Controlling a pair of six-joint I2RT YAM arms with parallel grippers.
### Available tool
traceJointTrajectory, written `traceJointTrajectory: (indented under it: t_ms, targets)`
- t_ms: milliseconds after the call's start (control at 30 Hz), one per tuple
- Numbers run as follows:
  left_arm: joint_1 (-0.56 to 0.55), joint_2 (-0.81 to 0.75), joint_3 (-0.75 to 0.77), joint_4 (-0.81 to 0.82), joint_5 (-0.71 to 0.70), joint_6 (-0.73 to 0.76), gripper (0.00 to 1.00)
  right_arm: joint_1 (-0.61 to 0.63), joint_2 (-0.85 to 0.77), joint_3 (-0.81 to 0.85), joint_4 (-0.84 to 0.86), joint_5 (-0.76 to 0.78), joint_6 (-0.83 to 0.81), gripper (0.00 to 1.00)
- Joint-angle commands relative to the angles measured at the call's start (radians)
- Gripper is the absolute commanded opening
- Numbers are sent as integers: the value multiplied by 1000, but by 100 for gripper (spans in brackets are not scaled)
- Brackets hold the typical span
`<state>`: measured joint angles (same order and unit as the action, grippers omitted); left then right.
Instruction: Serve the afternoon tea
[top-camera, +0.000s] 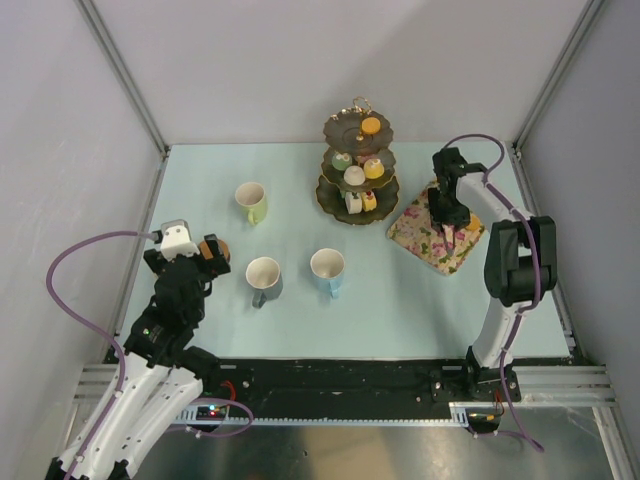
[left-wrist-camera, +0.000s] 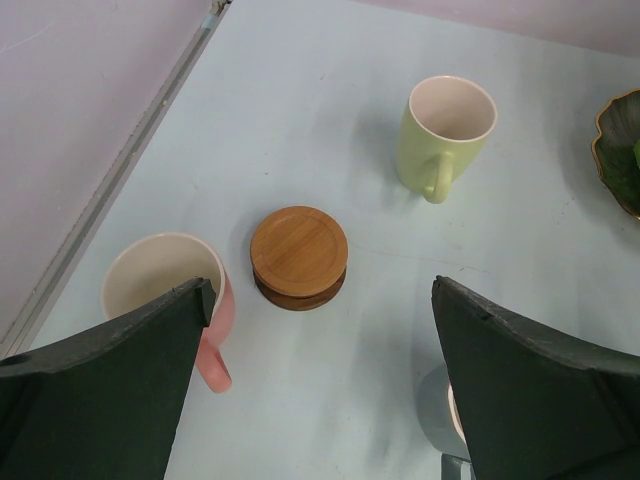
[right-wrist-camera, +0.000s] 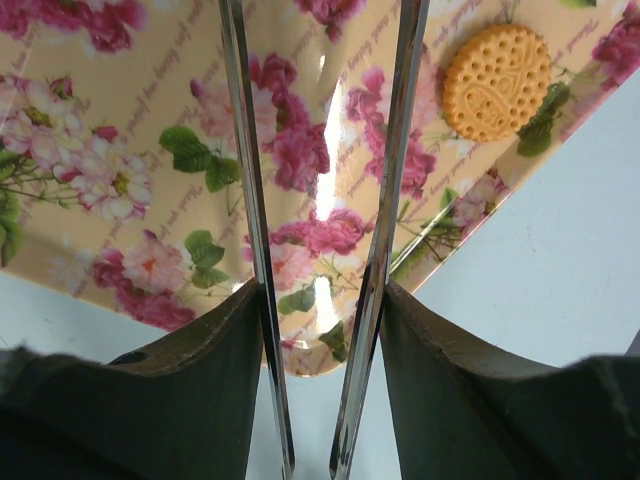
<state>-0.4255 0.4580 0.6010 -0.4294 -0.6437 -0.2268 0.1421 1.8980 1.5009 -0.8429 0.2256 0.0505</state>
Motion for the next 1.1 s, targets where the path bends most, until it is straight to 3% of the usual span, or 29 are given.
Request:
traceJointTrajectory:
  t_ms: [0,467,1067]
  targets:
    - [-6,-3,-8,29,-17,16,98,-3,-80,8,-32,-12,17,52]
    - [-6,-7,-7,29,-17,15,98,0,-150,25,-16,-49,-5,53]
    - [-6,-5,-7,29,-18,17,98,25,-36,92,20,30,-86,54]
